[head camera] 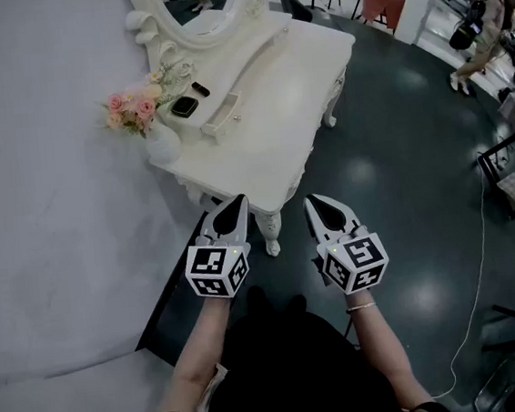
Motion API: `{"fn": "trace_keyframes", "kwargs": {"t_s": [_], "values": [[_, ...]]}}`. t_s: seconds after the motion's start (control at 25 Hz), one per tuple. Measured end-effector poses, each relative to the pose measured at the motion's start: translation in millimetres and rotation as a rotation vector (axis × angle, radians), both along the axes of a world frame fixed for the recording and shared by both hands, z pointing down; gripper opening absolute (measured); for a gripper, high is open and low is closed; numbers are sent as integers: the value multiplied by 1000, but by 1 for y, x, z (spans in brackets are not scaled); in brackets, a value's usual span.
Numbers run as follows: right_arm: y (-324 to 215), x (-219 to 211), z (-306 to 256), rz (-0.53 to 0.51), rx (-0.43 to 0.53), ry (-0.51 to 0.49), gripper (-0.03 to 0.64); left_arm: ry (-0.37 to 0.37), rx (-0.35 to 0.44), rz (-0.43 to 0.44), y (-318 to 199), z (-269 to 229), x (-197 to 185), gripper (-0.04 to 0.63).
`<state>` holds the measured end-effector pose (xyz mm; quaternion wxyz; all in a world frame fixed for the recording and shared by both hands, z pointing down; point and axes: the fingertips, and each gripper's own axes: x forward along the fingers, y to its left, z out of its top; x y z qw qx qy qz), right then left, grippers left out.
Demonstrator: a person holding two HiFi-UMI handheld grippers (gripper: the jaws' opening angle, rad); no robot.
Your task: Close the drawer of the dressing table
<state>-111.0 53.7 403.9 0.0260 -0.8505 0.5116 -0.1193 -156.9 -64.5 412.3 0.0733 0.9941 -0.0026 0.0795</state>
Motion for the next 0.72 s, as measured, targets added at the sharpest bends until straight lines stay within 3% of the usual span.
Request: {"fn": "trace_keyframes", "kwargs": {"t_s": [0.4,0.72], "values": [[28,9,2,20,12,-1,5,12,10,35,29,-3,17,5],[90,34,8,162,23,-24,5,11,31,96,70,-1,40,6]]}}
